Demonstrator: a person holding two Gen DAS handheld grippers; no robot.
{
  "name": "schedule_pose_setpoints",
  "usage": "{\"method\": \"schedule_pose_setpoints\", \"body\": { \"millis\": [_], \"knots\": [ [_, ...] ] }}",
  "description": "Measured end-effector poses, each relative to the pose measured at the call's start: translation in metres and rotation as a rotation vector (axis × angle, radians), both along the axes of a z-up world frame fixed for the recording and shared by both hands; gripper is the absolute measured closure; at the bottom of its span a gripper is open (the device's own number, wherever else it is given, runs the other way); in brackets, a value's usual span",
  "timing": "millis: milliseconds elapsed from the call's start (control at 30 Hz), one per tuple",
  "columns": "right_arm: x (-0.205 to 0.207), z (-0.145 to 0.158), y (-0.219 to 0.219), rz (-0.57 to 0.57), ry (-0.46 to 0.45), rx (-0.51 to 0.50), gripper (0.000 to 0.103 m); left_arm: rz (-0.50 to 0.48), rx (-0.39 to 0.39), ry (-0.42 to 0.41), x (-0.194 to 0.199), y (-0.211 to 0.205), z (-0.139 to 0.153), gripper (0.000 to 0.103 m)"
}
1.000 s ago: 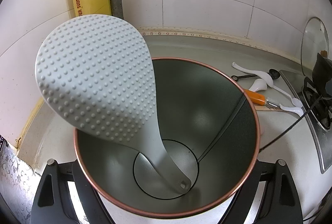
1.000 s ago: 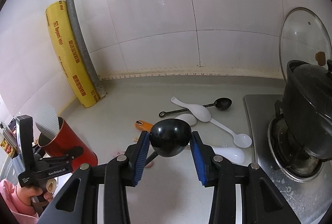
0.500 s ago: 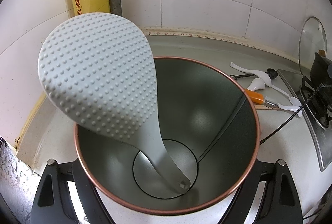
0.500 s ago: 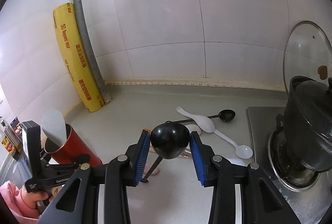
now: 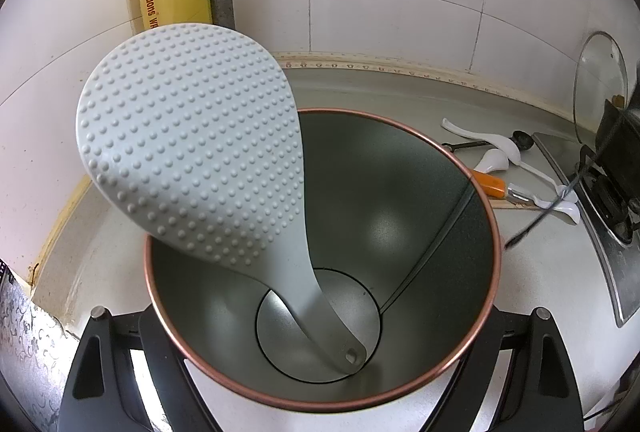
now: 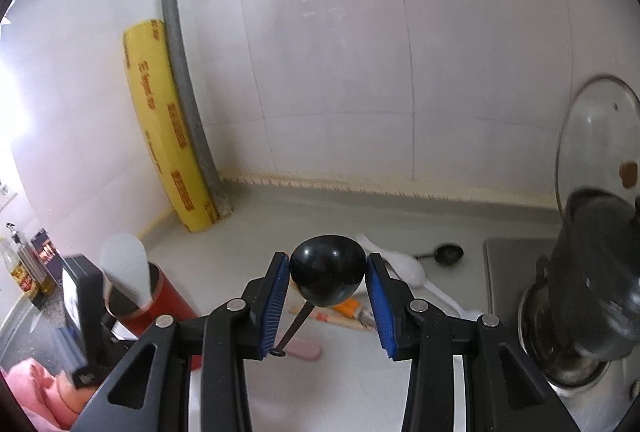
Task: Organize utensils
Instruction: 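Lift the black ladle and carry it over the red holder, then lower the black ladle handle-first into the holder and open the right gripper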
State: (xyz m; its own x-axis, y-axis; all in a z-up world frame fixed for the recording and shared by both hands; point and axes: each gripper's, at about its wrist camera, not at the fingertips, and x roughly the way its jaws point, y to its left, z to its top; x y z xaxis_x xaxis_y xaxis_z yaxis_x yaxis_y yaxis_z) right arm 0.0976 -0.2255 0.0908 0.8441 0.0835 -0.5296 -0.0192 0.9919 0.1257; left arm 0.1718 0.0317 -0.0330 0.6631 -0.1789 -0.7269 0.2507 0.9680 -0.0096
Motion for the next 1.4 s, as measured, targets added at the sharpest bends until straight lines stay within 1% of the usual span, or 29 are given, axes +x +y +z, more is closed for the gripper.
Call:
{"method": "schedule_pose_setpoints", "body": {
  "millis": [200, 333, 500, 667, 933, 1033, 1133, 1267, 1400],
  "knots": [
    [0.003, 0.042, 0.015, 0.061, -0.104, -0.047, 0.061, -0.006, -0.001, -0.001, 0.0, 0.001, 0.001, 0.013],
    [0.006, 0.064, 0.03, 0.107, -0.159, -0.084, 0.061, -0.008, -0.001, -0.002, 0.0, 0.002, 0.001, 0.013],
    [0.008, 0.091, 0.051, 0.184, -0.218, -0.086, 0.061, -0.015, -0.001, -0.001, 0.0, 0.002, 0.002, 0.013],
    [0.01, 0.107, 0.077, 0.27, -0.258, -0.09, 0.061, -0.023, -0.002, -0.005, -0.001, 0.004, 0.002, 0.013],
    [0.009, 0.122, 0.116, 0.364, -0.298, -0.123, 0.061, -0.049, -0.003, -0.008, -0.004, 0.007, 0.003, 0.013],
    [0.009, 0.123, 0.123, 0.382, -0.298, -0.134, 0.061, -0.063, -0.003, -0.011, -0.008, 0.007, 0.003, 0.013],
    [0.016, 0.115, 0.133, 0.399, -0.269, -0.138, 0.061, -0.076, -0.005, -0.013, -0.01, 0.011, 0.004, 0.013],
    [0.031, 0.095, 0.148, 0.4, -0.171, -0.136, 0.061, -0.091, -0.008, -0.016, -0.009, 0.017, 0.004, 0.013],
    [0.039, 0.08, 0.157, 0.392, -0.104, -0.135, 0.061, -0.109, -0.011, -0.02, -0.008, 0.019, 0.004, 0.013]
  ]
}}
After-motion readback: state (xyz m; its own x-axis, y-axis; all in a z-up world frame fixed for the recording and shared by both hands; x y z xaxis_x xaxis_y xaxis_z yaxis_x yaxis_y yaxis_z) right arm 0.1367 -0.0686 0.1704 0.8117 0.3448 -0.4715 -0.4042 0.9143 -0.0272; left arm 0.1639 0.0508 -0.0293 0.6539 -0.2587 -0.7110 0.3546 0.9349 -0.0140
